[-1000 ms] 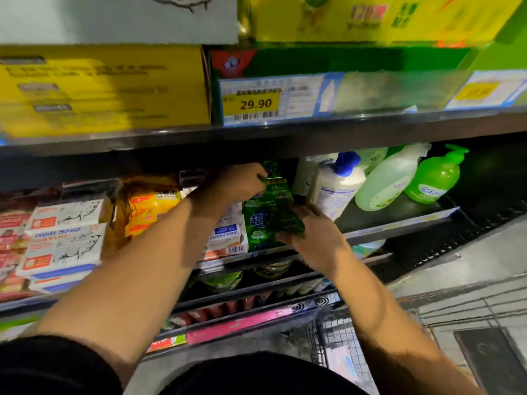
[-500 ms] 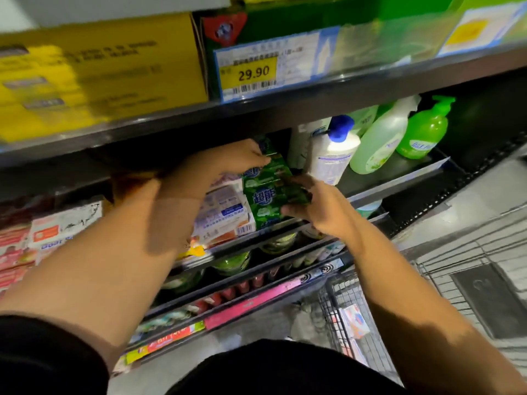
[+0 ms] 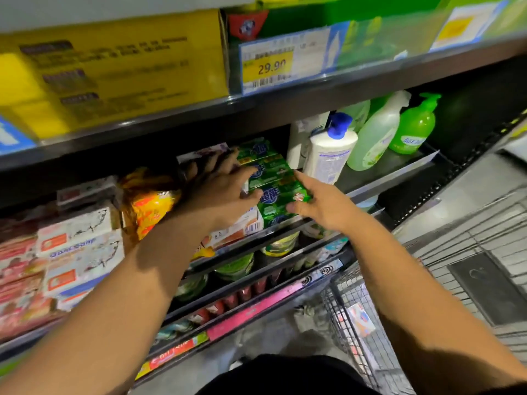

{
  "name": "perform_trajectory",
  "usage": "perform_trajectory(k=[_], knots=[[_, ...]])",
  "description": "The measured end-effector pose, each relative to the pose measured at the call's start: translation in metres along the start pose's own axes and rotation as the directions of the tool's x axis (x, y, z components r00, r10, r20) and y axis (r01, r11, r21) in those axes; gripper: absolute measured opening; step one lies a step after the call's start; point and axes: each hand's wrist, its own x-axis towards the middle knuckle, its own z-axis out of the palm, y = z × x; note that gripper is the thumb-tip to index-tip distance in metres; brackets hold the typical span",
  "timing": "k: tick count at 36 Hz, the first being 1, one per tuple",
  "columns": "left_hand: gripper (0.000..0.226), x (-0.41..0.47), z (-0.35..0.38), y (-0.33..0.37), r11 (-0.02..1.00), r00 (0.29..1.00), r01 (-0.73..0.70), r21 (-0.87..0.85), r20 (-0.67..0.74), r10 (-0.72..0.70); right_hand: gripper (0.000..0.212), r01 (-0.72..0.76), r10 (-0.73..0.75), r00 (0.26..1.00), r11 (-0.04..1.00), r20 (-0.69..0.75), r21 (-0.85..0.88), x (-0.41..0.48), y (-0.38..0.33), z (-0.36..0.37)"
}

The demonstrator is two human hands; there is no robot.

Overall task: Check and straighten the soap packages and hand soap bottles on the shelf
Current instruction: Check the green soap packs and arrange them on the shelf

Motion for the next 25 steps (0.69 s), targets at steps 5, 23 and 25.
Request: perform_trajectory(k=[5, 23, 25], knots=[[0.055, -0.002, -0.003, 0.007, 1.0, 1.0, -0.027, 0.003, -0.004, 0.027, 0.073, 0.055, -0.054, 0.998, 0.998, -0.031, 0.029, -0.003, -0.002, 0.002], [0.085, -0.003, -0.005, 0.006, 0.992, 0.993, -0.096, -0.082, -0.081, 0.09, 0.076, 0.142, -0.14, 0.989, 0.989, -0.056, 0.03, 0.004, 0.009, -0.001], [0.079, -0.012, -0.003, 0.001, 0.994, 0.976, -0.086, -0.063, -0.206, 0.071, 0.076, 0.145, -0.143, 0.988, 0.989, -0.058, 0.025, 0.004, 0.01, -0.002]])
